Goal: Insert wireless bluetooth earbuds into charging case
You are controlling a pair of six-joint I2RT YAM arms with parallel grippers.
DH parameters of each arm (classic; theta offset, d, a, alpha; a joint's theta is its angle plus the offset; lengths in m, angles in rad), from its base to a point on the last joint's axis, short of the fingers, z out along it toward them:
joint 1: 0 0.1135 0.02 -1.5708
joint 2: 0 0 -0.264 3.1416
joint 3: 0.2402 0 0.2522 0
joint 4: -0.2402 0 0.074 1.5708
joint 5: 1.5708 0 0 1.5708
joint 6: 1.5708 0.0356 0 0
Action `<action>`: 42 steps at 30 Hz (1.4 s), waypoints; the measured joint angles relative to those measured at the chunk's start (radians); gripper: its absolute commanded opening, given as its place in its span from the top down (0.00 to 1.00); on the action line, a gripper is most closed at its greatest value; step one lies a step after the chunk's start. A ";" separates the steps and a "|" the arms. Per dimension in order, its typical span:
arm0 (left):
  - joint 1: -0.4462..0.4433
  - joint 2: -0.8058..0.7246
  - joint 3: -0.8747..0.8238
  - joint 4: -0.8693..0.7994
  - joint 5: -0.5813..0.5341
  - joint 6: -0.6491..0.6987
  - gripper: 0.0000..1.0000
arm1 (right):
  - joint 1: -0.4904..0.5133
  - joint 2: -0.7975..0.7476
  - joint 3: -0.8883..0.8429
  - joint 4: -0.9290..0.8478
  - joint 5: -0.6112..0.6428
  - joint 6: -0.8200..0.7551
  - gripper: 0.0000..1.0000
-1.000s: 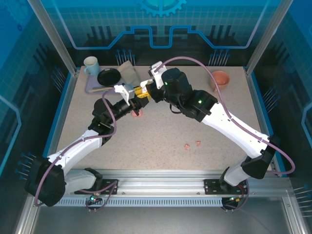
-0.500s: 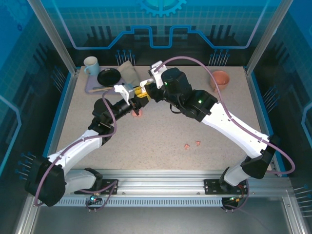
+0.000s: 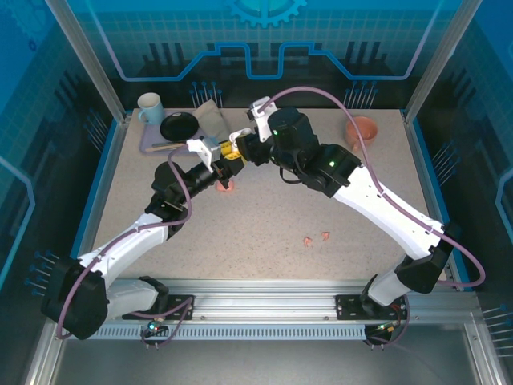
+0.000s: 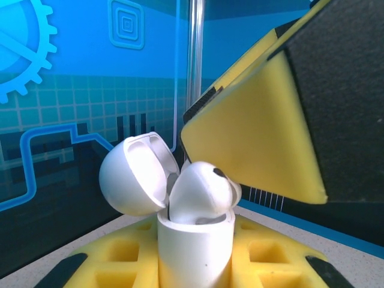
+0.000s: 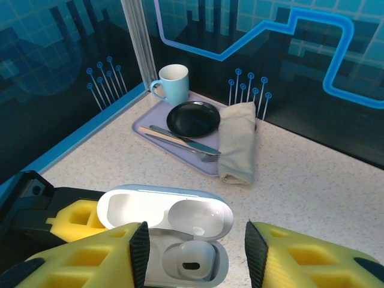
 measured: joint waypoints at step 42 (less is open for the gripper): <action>0.000 0.000 0.005 -0.005 0.018 0.000 1.00 | -0.068 -0.049 0.052 -0.087 -0.258 0.066 0.14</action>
